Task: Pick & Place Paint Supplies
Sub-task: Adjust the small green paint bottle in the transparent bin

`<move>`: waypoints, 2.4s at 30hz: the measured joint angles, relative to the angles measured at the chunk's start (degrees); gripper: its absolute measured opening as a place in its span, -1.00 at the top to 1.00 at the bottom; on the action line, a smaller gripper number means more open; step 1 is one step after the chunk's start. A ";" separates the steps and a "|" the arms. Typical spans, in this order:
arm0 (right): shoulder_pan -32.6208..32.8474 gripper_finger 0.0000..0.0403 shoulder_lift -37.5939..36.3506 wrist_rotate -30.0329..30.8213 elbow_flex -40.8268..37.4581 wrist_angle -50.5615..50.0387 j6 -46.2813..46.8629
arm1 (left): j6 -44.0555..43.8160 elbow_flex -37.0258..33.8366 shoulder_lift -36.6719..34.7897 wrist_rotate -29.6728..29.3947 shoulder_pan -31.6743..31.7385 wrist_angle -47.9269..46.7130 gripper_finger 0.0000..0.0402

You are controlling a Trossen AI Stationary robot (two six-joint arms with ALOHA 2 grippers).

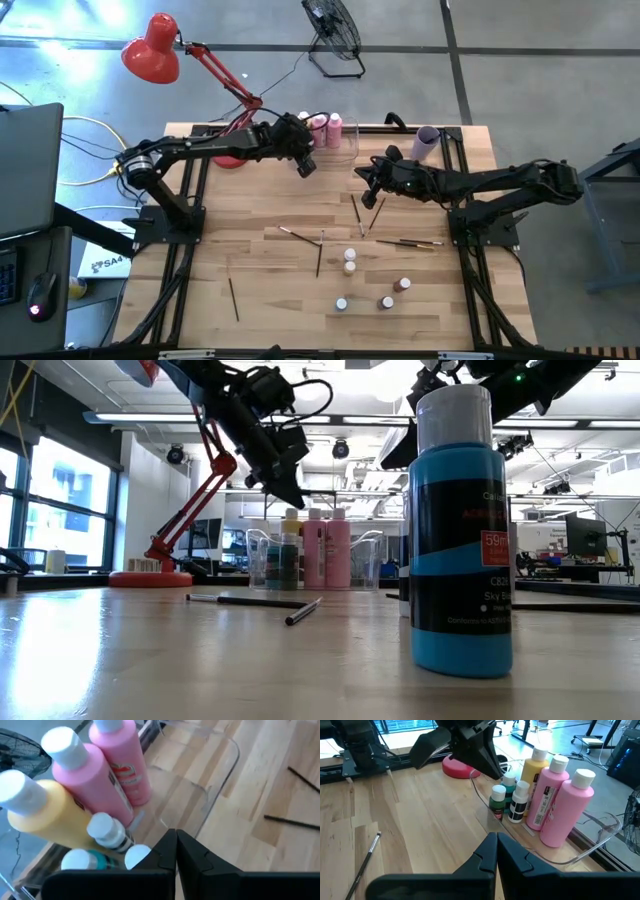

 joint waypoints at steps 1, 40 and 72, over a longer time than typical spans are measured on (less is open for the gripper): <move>0.00 0.99 0.00 0.00 0.00 0.01 0.00 | -0.01 0.01 0.27 0.21 0.23 0.40 0.97; -0.01 0.99 0.00 0.20 0.00 -0.06 -0.02 | -4.54 0.00 8.76 -5.99 0.23 0.59 1.00; -0.02 0.99 0.00 0.17 0.00 -0.13 -1.03 | -7.33 0.02 8.75 -19.99 -3.95 -5.63 1.00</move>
